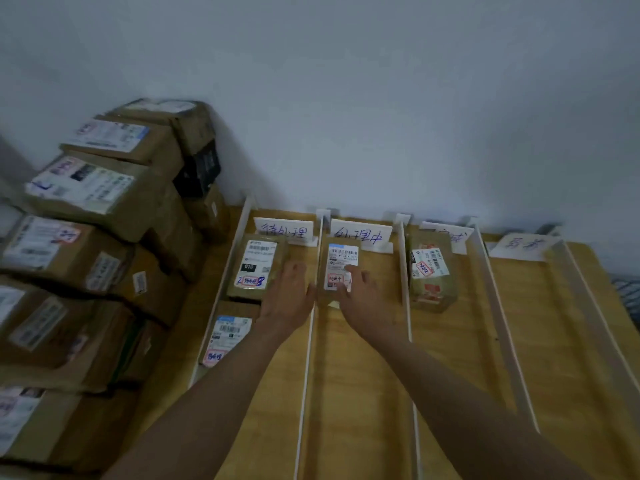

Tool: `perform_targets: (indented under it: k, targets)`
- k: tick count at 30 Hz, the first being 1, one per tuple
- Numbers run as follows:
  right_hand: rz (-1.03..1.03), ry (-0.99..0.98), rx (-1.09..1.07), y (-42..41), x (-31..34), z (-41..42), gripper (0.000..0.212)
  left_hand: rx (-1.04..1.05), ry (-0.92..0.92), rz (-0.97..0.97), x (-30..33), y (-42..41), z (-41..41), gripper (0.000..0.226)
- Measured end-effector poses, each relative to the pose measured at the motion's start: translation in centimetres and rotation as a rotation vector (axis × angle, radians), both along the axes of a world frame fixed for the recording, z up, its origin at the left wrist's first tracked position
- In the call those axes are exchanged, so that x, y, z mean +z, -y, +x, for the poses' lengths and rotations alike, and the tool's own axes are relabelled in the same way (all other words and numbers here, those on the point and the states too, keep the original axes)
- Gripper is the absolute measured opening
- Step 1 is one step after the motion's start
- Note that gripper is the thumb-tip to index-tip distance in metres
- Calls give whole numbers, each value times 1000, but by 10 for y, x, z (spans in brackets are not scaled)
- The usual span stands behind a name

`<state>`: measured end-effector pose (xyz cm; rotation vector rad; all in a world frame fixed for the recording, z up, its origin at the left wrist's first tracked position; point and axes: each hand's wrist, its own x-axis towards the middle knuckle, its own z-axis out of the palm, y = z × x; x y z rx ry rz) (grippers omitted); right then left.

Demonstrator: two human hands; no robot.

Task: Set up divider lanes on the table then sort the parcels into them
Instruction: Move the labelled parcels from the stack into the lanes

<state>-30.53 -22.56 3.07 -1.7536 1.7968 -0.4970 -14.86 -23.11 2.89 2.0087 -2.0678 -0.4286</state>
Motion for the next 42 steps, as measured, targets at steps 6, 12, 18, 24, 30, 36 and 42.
perform_targets:
  k: [6, 12, 18, 24, 30, 36, 42]
  targets:
    - [-100, -61, 166, -51, 62, 33, 40, 116, 56, -41, 56, -83, 37, 41]
    - [-202, -66, 305, -96, 108, 72, 44, 125, 152, -81, 106, -159, 78, 35]
    - [-235, 9, 463, -145, 143, 130, 37, 269, 163, -129, 145, -237, 132, 36]
    - [-211, 59, 582, -184, 161, 178, 40, 408, 236, -69, 176, -298, 175, 40]
    - [-186, 80, 636, -206, 170, 214, 40, 488, 250, -77, 181, -320, 225, 41]
    - [-117, 107, 592, -201, 173, 252, 46, 494, 204, -105, 188, -301, 272, 39]
    - [-61, 153, 465, -176, 167, 297, 45, 477, 31, -153, 182, -251, 339, 33]
